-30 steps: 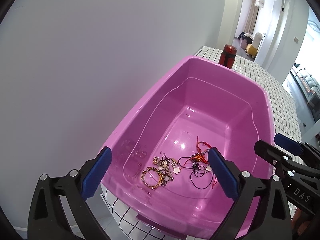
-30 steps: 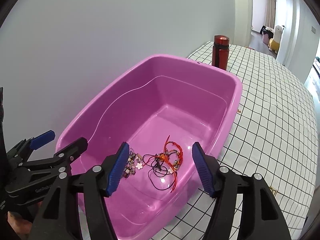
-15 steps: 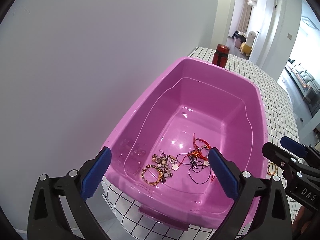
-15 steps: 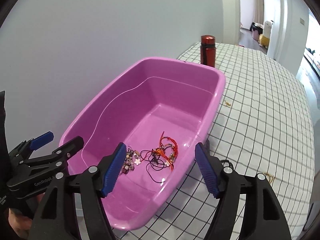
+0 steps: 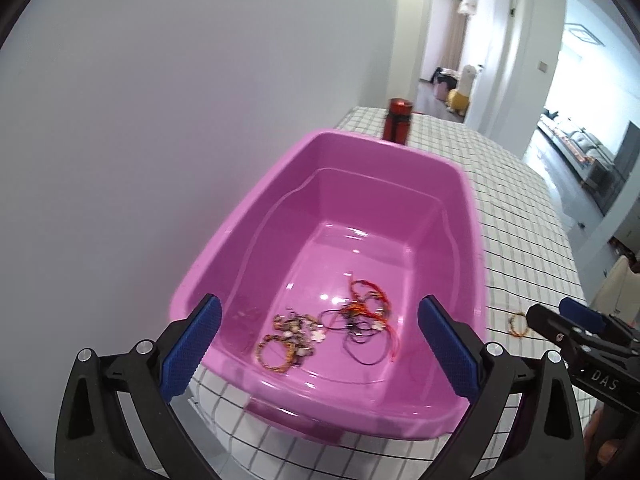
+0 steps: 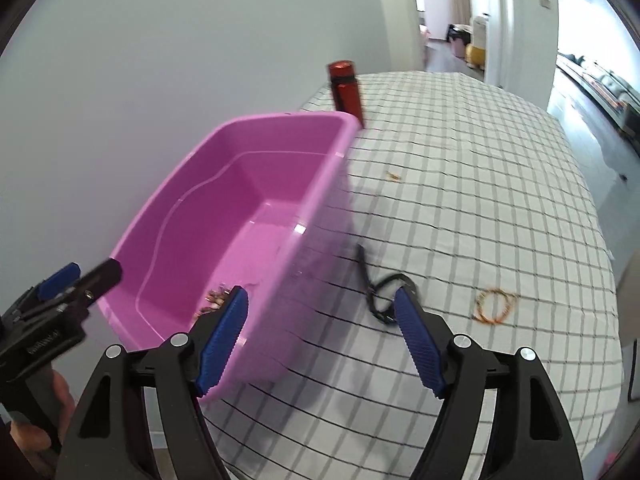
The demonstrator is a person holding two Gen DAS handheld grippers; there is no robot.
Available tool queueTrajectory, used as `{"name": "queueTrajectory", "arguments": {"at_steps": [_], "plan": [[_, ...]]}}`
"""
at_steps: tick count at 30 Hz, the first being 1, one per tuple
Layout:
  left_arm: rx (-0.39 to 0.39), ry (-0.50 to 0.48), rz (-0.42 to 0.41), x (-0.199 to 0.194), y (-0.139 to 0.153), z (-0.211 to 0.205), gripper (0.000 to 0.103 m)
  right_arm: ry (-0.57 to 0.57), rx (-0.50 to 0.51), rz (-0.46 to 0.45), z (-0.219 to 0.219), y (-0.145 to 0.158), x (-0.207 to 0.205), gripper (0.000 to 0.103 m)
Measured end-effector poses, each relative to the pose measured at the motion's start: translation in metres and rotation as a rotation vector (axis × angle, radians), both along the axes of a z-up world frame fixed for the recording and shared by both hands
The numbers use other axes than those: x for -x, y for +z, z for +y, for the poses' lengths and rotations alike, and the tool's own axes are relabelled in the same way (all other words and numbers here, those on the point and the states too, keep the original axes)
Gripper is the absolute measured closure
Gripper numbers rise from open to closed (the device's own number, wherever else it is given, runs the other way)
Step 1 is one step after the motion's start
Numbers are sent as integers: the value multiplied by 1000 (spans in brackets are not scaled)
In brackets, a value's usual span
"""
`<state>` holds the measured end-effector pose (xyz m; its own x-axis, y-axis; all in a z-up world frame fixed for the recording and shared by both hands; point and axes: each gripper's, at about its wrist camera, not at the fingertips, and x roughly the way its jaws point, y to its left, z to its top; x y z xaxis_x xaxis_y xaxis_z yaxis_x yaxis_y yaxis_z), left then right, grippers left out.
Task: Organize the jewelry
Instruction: 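Withdraw both open tools from the bin back over the table, then close left tool on black wristwatch while right tool grasps orange braided bracelet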
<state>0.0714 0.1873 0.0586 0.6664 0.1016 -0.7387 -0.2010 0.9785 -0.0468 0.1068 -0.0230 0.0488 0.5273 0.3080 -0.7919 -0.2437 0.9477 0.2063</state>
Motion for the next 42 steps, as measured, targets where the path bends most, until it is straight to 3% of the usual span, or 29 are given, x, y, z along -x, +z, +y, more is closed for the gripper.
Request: {"name": "queueTrajectory", "arguments": {"at_steps": [11,20,30,42], "plan": [[37,-101,-62,3,11,-82,6,-107,11,-18,-100,-2,17,30],[82,-46,-106,13,4,-168,6,-53,25,-15,-186,-23,18,30],[22,65,-39,16,-44,-232,6,77,-6,26,-232,-67,-2,30],[11,55,-53,-28,-121,-221,6,62,-4,82,-227,-136,-27,30]]}}
